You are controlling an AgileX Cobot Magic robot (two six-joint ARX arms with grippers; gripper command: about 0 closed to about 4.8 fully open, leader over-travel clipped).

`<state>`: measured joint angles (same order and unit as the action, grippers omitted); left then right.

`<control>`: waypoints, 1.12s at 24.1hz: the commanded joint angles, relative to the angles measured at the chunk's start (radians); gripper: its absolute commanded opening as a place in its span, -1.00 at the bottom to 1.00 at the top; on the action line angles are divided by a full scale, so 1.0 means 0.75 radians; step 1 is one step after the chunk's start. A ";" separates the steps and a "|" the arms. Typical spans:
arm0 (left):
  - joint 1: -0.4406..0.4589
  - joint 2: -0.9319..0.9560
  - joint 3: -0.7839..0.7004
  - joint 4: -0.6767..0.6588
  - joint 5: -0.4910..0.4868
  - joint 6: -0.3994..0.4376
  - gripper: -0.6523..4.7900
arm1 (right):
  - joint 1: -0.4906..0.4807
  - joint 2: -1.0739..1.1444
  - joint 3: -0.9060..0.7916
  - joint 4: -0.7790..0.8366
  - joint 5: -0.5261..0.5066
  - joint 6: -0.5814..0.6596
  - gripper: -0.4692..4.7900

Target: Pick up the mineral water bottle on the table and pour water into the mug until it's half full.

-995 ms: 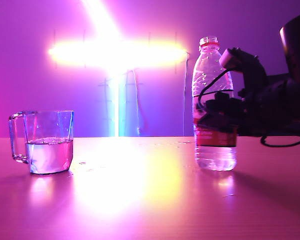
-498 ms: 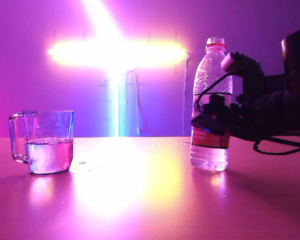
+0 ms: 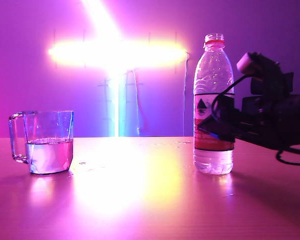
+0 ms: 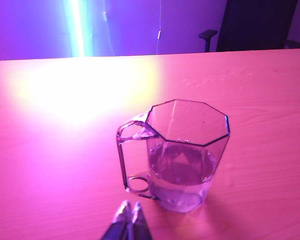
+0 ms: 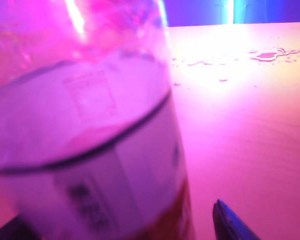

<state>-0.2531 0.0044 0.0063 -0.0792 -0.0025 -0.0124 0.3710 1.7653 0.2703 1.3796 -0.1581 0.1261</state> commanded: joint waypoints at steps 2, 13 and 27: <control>-0.001 0.002 0.004 0.008 0.005 0.006 -0.77 | 0.000 -0.144 -0.122 0.040 0.015 0.002 1.00; 0.187 0.002 0.004 0.008 0.008 0.005 -0.77 | 0.000 -0.636 -0.328 -0.016 0.095 0.022 1.00; 0.341 0.002 0.004 0.008 0.005 0.005 -0.77 | 0.000 -1.566 -0.327 -0.927 0.224 0.036 -0.84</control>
<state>0.0029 0.0044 0.0063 -0.0795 -0.0013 -0.0124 0.3710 0.6228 0.0193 0.7643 -0.0254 0.1566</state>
